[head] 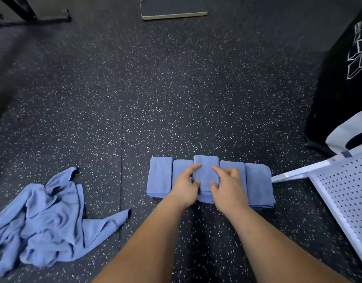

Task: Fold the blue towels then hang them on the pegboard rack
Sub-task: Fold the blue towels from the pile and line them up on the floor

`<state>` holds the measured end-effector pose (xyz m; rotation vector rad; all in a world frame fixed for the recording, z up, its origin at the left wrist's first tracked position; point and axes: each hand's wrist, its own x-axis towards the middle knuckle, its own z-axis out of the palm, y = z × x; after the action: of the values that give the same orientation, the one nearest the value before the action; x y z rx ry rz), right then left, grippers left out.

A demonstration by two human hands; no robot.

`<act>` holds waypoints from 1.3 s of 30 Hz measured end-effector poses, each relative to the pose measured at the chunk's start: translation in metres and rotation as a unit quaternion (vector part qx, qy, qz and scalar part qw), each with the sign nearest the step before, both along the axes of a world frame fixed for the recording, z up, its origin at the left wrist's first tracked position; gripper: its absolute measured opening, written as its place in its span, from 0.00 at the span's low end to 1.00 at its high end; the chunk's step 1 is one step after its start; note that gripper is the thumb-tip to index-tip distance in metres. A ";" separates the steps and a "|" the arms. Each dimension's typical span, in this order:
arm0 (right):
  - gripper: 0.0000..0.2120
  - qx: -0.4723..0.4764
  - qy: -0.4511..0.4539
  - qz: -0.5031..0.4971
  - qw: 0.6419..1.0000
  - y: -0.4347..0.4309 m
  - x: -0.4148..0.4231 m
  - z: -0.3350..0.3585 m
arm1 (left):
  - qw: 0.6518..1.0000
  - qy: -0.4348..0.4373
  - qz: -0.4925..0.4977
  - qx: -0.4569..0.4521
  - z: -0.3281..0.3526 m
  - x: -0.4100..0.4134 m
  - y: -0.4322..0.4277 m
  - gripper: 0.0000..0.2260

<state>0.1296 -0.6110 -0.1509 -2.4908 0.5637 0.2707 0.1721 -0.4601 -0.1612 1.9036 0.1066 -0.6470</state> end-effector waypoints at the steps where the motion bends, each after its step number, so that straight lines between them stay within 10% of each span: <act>1: 0.27 -0.022 0.010 0.003 1.000 -0.001 -0.001 -0.003 | 1.000 -0.015 -0.016 0.021 -0.004 0.001 -0.003 0.26; 10: 0.29 -0.127 0.063 0.050 0.989 -0.001 -0.005 -0.013 | 0.914 -0.214 -0.141 0.314 -0.027 -0.004 -0.021 0.27; 24: 0.28 -0.122 0.043 0.080 0.988 0.010 -0.007 0.025 | 0.965 -0.153 -0.079 0.195 0.009 -0.024 0.027 0.27; 39: 0.29 -0.057 0.086 0.317 0.943 0.193 -0.026 0.073 | 0.907 -0.044 -0.034 0.418 0.067 -0.143 0.245 0.24</act>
<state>0.1033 -0.4184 -0.0780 -2.7124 -0.1883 0.7201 0.0287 -0.2151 -0.0940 2.7713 0.2987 -0.6067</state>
